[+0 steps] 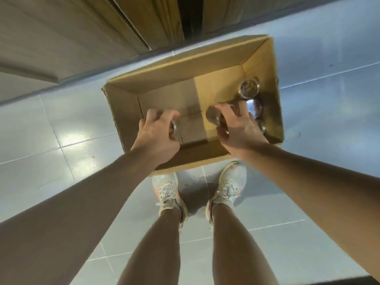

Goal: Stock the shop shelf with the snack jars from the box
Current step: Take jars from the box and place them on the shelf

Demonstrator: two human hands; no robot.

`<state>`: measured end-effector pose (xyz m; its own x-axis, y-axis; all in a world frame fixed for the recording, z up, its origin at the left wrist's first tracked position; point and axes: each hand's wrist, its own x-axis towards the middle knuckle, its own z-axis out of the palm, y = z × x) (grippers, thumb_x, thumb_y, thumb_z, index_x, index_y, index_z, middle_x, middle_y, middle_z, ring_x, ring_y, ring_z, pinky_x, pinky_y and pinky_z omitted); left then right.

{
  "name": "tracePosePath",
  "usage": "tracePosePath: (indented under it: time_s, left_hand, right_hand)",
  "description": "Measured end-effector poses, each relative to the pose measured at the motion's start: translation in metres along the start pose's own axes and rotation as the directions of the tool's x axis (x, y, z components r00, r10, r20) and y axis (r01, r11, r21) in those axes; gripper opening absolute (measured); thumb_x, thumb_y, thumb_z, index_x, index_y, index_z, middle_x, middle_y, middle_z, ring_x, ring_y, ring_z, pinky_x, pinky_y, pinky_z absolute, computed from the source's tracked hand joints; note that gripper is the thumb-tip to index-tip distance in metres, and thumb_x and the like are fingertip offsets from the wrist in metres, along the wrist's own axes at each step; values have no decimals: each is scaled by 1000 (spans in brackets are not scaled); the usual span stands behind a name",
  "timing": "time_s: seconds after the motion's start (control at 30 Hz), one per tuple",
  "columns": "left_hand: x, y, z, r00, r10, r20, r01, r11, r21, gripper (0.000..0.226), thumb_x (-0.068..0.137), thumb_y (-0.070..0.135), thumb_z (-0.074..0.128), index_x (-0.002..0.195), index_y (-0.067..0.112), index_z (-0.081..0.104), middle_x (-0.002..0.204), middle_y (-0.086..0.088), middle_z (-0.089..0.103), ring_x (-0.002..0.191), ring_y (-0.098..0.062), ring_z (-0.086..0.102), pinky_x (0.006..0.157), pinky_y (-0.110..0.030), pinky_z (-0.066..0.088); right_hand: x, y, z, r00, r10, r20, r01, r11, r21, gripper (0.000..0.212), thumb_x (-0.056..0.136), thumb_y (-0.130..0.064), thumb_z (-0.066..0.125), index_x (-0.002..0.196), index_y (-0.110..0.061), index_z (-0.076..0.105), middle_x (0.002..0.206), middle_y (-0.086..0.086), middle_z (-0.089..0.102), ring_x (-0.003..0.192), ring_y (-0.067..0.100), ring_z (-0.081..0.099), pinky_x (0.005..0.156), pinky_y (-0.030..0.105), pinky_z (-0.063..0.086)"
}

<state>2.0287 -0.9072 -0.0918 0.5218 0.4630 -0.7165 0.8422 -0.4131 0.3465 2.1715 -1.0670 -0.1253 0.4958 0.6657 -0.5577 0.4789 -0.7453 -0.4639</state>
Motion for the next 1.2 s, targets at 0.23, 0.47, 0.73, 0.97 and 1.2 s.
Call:
tracePosePath:
  time_s: [0.23, 0.47, 0.73, 0.97, 1.2]
  left_hand:
    - [-79, 129, -98, 946, 315, -73, -310, 948, 65, 60, 90, 25, 72, 138, 38, 38, 144, 3, 33, 133, -26, 40, 109, -44, 44]
    - [-190, 263, -203, 771, 636, -45, -622, 766, 162, 63, 93, 31, 66, 150, 43, 40, 133, 12, 31, 126, -20, 45, 110, -34, 40]
    - [-400, 391, -305, 483, 874, 59, -837, 441, 324, 70, 93, 52, 64, 154, 33, 35, 145, 4, 45, 128, -18, 51, 106, -30, 39]
    - [-548, 467, -336, 222, 962, 160, -927, 158, 339, 69, 88, 59, 59, 149, 27, 49, 130, 4, 52, 121, -19, 55, 106, -31, 41]
    - [-700, 516, -290, -65, 959, 276, -943, -150, 298, 63, 91, 56, 63, 146, 27, 53, 123, 9, 52, 110, -11, 58, 99, -26, 44]
  right_hand:
    - [-75, -13, -171, 973, 12, -231, -22, 999, -42, 63, 92, -21, 62, 150, -34, 38, 138, 20, 37, 114, 48, 46, 95, 58, 48]
    - [-202, -55, -331, 881, 94, -464, -115, 993, -17, 60, 102, -32, 42, 159, -31, 26, 136, 22, 34, 111, 48, 44, 98, 58, 46]
    - [-433, -121, -475, 647, 396, -652, -366, 911, 190, 61, 103, -49, 42, 158, -41, 18, 128, 13, 32, 116, 39, 40, 103, 44, 40]
    - [-632, -172, -526, 429, 525, -735, -502, 815, 289, 60, 103, -49, 39, 159, -40, 20, 132, 17, 35, 120, 42, 42, 102, 45, 42]
    - [-831, -201, -505, 144, 687, -712, -584, 640, 499, 61, 101, -56, 40, 158, -45, 20, 130, 11, 38, 119, 37, 50, 101, 45, 45]
